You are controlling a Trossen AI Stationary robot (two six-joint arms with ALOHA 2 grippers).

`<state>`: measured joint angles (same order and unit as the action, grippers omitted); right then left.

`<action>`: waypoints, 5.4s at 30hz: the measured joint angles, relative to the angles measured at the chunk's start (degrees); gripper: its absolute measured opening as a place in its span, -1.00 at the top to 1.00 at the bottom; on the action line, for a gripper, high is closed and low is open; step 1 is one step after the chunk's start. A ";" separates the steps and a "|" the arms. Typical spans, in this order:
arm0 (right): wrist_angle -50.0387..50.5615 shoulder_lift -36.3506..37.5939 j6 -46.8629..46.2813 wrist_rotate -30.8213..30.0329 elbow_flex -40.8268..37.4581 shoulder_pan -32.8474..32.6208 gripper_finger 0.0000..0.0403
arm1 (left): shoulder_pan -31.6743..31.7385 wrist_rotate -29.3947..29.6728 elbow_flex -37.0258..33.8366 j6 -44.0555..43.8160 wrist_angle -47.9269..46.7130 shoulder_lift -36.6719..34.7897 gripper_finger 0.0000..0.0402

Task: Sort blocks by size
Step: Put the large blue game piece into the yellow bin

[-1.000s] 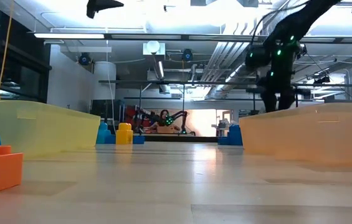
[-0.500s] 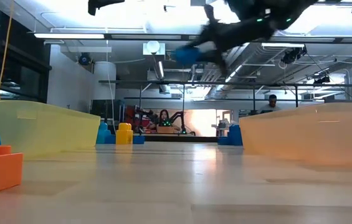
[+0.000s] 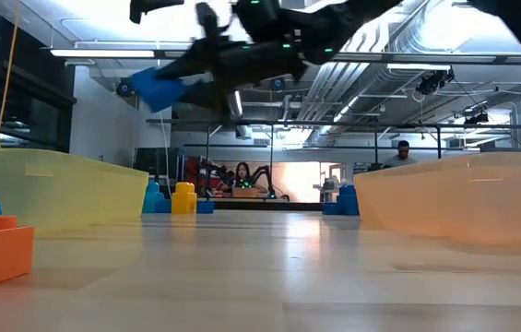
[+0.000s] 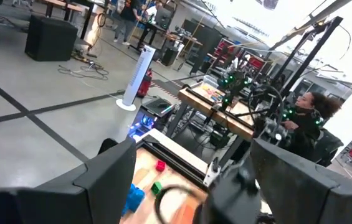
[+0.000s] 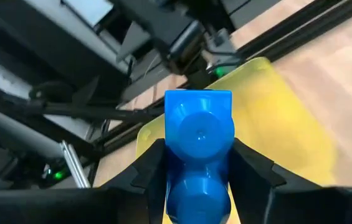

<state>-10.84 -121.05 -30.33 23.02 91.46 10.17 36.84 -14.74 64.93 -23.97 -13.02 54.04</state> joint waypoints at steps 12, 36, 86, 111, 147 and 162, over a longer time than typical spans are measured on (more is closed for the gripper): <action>10.87 -13.14 3.84 4.49 24.21 -1.19 -0.41 | 0.00 -0.02 0.00 0.00 0.02 0.00 -0.49; 77.02 -1.14 42.17 1.96 23.12 14.39 -0.56 | 0.07 1.77 0.15 -3.25 -6.07 4.57 -0.49; 46.34 49.48 3.70 -22.60 -31.41 14.54 -0.56 | 1.44 24.30 -4.22 -19.45 -29.03 42.82 -0.27; 46.34 49.46 3.78 -22.63 -31.37 14.54 -0.56 | 1.44 24.54 -4.20 -19.53 -29.66 45.79 0.00; 46.10 49.43 3.65 -23.05 -31.35 14.54 -0.56 | 0.52 13.09 -4.22 -5.45 -33.76 17.58 0.63; 46.06 49.43 3.18 -23.29 -31.35 14.54 -0.56 | -30.99 21.19 -4.17 -33.19 -64.15 7.77 0.59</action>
<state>35.22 -71.61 -27.15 -0.27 60.12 24.71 5.85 6.44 60.75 -57.16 -77.16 61.81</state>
